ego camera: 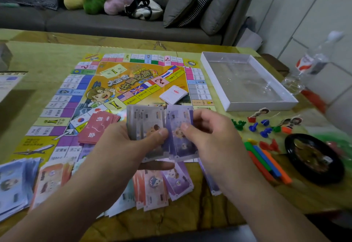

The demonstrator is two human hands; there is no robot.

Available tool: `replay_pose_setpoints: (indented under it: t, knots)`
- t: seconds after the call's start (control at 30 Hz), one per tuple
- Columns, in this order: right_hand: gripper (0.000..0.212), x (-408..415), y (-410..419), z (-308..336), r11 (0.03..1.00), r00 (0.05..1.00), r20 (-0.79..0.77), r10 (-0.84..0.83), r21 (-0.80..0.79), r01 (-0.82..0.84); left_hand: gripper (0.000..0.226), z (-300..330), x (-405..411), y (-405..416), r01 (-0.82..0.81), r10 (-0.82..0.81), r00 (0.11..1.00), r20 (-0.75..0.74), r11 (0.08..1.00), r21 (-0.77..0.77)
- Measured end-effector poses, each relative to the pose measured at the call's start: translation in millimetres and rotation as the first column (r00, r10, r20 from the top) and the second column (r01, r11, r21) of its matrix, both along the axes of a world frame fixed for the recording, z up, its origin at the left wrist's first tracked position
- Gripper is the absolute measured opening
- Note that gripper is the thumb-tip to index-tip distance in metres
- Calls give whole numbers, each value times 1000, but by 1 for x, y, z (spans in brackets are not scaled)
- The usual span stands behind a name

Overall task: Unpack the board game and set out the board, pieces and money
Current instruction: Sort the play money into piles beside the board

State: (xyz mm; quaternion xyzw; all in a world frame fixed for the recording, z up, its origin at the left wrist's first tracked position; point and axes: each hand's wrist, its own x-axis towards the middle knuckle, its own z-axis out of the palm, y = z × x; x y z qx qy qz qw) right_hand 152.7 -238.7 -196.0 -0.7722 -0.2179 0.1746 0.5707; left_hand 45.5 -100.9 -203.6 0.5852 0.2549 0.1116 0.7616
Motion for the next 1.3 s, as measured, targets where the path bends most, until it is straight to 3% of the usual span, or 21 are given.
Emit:
replay_pose_setpoints:
  t: [0.1, 0.23, 0.37, 0.57, 0.67, 0.73, 0.8, 0.87, 0.93, 1.0, 1.03, 1.17, 1.3]
  knots:
    - [16, 21, -23, 8, 990, 990, -20, -136, 21, 137, 28, 0, 2, -2, -19, 19, 1000, -12, 1000, -17]
    - [18, 40, -51, 11, 983, 982, -60, -179, -45, 177, 27, 1, 5, 0, -26, 23, 999, -42, 997, -76]
    - [37, 38, -66, -6, 972, 991, 30, -132, -191, 135, 27, 5, 9, -2, -36, 28, 999, -47, 983, -182]
    - [35, 18, -64, -37, 902, 975, 218, 35, -427, 63, 23, 10, 11, -10, 30, -40, 999, -30, 961, -273]
    - [40, 4, -63, -52, 736, 843, 477, 250, -659, 155, 25, 7, 9, -11, 62, -64, 998, 1, 968, -242]
    - [52, -4, -60, -53, 648, 774, 559, 297, -713, 266, 26, 7, 8, -13, 89, -87, 996, 19, 967, -238]
    - [60, -6, -57, -46, 672, 782, 564, 267, -690, 269, 27, 8, 7, -13, 114, -108, 993, 38, 964, -239]
    - [47, 0, -57, -39, 807, 827, 541, 152, -551, 212, 26, 8, 5, -13, 143, -135, 990, 50, 961, -235]
    - [30, 7, -58, -29, 954, 940, 341, 4, -283, 98, 24, 6, 4, -13, 176, -170, 984, 47, 961, -214]
    - [10, 8, -56, -14, 997, 997, 25, 78, -2, -78, 21, 3, 4, -13, 200, -197, 980, 33, 965, -170]
    - [8, 8, -52, -8, 988, 990, -45, 137, 74, -133, 19, 2, 5, -13, 217, -216, 976, 26, 965, -146]
    - [15, 8, -36, -4, 988, 989, 40, 142, 54, -144, 16, 3, 6, -14, 272, -272, 962, 19, 955, -117]
    - [15, 15, -26, -1, 997, 997, 55, 53, 49, -55, 29, 8, 5, -10, 199, -191, 980, 58, 950, -240]
